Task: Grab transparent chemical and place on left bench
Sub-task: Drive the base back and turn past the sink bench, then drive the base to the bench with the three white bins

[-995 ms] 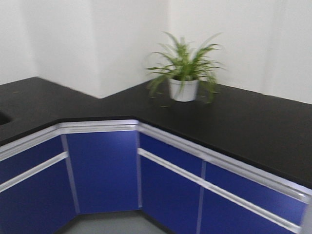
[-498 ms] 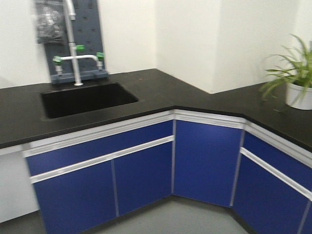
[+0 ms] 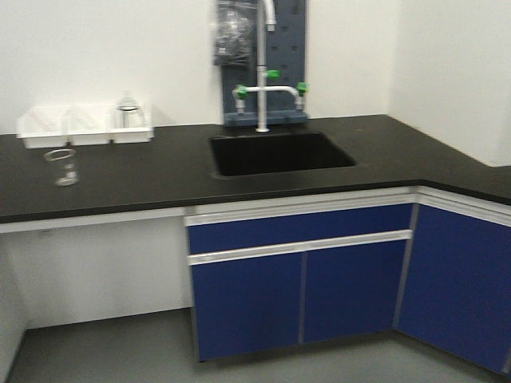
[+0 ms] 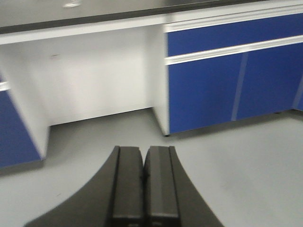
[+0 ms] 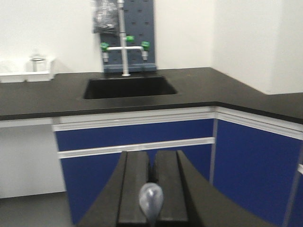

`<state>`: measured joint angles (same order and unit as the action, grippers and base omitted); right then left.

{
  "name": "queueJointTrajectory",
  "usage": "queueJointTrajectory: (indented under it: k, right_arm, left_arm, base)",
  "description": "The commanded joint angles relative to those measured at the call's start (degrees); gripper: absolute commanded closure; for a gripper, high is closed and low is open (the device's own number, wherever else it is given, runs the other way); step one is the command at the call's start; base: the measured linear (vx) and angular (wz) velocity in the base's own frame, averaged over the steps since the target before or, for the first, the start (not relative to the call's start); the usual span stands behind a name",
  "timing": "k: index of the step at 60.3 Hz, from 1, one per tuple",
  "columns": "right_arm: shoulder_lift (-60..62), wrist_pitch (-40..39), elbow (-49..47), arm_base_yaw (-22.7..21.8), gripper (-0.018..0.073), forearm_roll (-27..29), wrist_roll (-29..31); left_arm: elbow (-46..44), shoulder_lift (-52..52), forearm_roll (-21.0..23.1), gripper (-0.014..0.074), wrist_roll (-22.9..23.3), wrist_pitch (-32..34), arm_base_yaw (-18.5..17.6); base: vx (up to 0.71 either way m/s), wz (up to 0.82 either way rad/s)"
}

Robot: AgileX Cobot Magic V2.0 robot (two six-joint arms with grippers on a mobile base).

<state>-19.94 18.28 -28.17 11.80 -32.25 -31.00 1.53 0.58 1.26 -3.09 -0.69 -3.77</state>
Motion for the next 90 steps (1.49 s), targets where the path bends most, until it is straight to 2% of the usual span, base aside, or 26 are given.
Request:
queueJointTrajectory:
  k: [1, 52, 90]
  right_arm:
    - [-0.5, -4.0, -1.6, 0.1, 0.0559, -0.8, 0.6]
    - [-0.5, -3.9, -1.6, 0.1, 0.0559, -0.8, 0.6]
    - [-0.5, -3.9, -1.6, 0.1, 0.0559, -0.8, 0.6]
  left_arm:
    - [0.9, 1.1, 0.0, 0.06, 0.4, 4.5, -0.1]
    - [0.9, 1.1, 0.0, 0.06, 0.4, 4.5, -0.1]
    - [0.9, 1.1, 0.0, 0.06, 0.4, 4.5, -0.1]
  base:
    - [-0.02, 0.6]
    - [0.12, 0.62]
    - [0.3, 0.36]
